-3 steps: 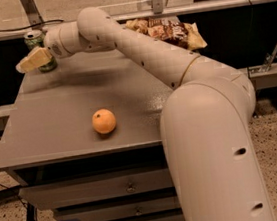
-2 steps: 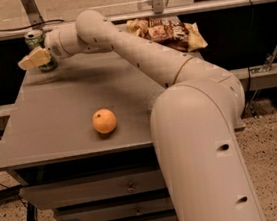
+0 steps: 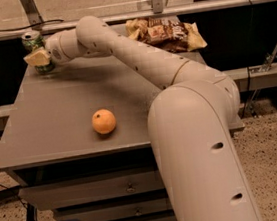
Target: Pick green can
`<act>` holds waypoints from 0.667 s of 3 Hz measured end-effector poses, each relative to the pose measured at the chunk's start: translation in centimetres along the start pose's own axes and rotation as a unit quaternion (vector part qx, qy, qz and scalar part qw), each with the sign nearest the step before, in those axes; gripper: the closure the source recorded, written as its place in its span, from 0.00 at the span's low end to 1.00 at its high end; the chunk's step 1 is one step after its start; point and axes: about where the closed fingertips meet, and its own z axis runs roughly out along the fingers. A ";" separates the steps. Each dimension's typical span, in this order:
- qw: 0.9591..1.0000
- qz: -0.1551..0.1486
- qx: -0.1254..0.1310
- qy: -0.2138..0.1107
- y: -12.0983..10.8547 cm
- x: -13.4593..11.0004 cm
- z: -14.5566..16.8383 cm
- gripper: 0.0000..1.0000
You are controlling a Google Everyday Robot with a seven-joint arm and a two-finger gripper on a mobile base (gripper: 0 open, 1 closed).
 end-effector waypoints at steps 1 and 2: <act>1.000 0.004 0.000 -0.006 -0.6 -0.5 -1.1 0.85; 0.999 0.014 -0.011 -0.027 -0.6 -2.1 -4.6 1.00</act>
Offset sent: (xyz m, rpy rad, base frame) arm -0.0244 -0.0937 0.0753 0.1440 0.0200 0.0176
